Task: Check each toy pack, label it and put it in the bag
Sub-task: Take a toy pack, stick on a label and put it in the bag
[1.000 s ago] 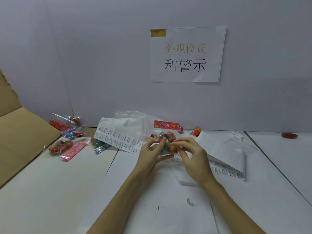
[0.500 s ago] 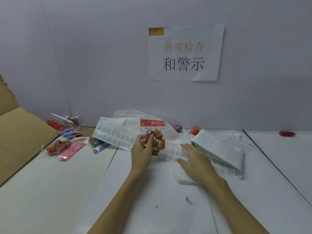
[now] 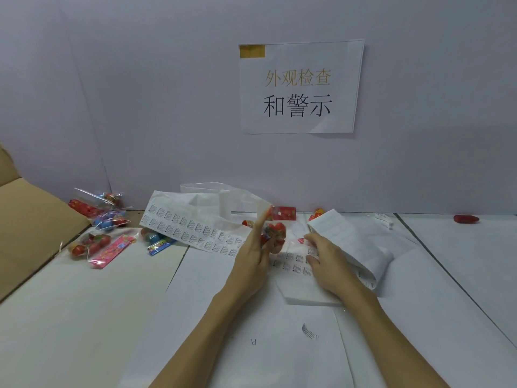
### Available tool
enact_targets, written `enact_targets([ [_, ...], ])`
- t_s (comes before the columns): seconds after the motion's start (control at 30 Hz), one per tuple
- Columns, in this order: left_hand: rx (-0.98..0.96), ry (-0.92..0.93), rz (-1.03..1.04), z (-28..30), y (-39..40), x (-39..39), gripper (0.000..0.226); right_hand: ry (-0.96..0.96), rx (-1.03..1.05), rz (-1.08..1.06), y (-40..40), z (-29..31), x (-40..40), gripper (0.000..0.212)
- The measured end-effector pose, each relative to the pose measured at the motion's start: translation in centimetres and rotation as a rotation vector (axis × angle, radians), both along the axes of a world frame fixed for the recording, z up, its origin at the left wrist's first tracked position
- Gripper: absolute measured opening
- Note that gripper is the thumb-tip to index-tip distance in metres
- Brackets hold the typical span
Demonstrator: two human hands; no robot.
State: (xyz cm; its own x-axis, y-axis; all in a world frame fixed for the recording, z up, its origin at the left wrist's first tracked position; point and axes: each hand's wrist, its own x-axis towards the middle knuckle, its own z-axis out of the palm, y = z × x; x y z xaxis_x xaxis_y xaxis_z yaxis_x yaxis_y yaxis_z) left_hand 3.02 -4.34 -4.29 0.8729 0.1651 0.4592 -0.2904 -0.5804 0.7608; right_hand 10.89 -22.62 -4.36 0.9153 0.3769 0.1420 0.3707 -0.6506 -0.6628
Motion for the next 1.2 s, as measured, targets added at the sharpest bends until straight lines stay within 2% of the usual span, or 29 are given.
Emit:
enact_targets([
  [0.17,-0.006,-0.004,0.075,-0.4,0.7,0.5,0.069,-0.082,-0.116,-0.102,-1.2,0.4,0.8,0.048],
  [0.33,0.012,-0.005,0.099,-0.6,0.5,0.5,0.074,-0.059,-0.159,-0.058,-1.3,0.6,0.8,0.036],
  [0.47,0.020,-0.022,0.125,-0.5,0.1,0.3,0.074,-0.072,-0.125,-0.051,-1.1,0.4,0.9,0.027],
  [0.57,0.055,-0.042,0.168,-0.4,-0.1,0.0,0.077,-0.077,-0.037,-0.039,-0.7,0.2,0.8,0.011],
  [0.67,0.208,-0.149,0.213,0.2,-0.4,-0.4,0.087,-0.090,0.043,-0.021,-0.4,0.0,0.8,0.007],
  [0.77,0.446,-0.291,0.265,0.6,-0.5,-0.6,0.113,-0.074,0.128,0.005,-0.1,-0.1,0.7,0.016],
  [0.83,0.568,-0.283,0.318,0.6,-0.6,-0.5,0.120,-0.070,0.178,0.014,0.2,-0.3,0.6,0.015],
  [0.9,0.609,-0.258,0.333,0.2,-0.7,-0.3,0.103,-0.064,0.209,0.025,0.5,-0.5,0.3,0.013],
  [0.97,0.584,-0.244,0.303,-0.4,-0.8,0.0,0.066,-0.066,0.223,0.044,0.8,-0.6,0.0,0.013],
  [1.03,0.520,-0.181,0.271,-0.9,-0.8,0.2,0.040,-0.082,0.223,0.073,1.2,-0.6,-0.3,0.013],
  [1.13,0.520,-0.056,0.223,-1.3,-0.4,0.6,0.018,-0.102,0.212,0.101,1.4,-0.6,-0.6,0.012],
  [1.2,0.512,0.002,0.216,-1.4,-0.2,0.8,0.012,-0.102,0.209,0.106,1.4,-0.5,-0.6,0.013],
])
